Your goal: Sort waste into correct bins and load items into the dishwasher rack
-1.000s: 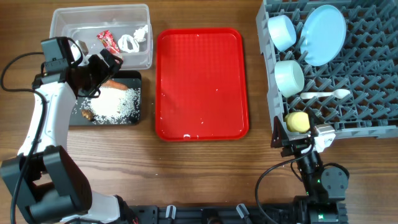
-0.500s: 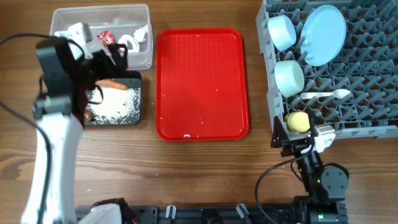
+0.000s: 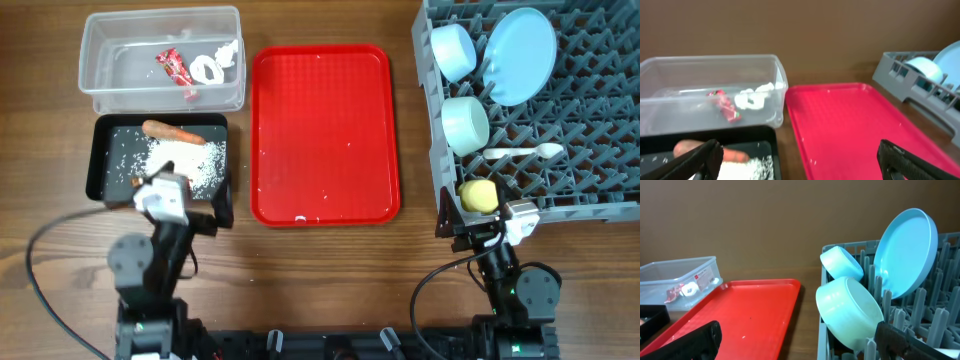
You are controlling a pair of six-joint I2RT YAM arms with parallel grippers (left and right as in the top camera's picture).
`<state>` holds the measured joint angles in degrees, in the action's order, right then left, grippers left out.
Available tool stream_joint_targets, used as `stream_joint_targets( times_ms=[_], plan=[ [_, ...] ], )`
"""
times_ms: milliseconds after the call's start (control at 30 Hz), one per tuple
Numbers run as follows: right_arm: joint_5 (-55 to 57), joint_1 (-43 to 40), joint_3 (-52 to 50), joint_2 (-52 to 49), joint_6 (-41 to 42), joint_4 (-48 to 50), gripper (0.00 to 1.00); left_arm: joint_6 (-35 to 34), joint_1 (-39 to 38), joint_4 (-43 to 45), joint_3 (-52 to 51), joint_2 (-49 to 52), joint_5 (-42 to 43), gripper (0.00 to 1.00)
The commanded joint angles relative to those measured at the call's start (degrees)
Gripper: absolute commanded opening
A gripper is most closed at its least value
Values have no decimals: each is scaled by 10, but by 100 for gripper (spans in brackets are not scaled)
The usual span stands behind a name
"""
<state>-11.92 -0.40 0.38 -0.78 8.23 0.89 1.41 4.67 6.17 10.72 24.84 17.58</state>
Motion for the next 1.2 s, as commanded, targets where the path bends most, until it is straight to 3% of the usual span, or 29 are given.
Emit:
stream_joint_targets(
  times_ms=[0, 167, 433, 1167],
  plan=[
    [3, 4, -1, 5, -6, 1, 100, 3, 2, 14, -61, -82, -17, 100],
    [3, 4, -1, 5, -6, 1, 100, -2, 0, 13, -101, -156, -33, 100],
    [3, 4, -1, 5, -6, 1, 100, -3, -27, -99, -104, -247, -87, 100],
    [3, 4, -1, 5, -6, 1, 100, -3, -26, -98, -104, -247, -87, 100]
  ],
)
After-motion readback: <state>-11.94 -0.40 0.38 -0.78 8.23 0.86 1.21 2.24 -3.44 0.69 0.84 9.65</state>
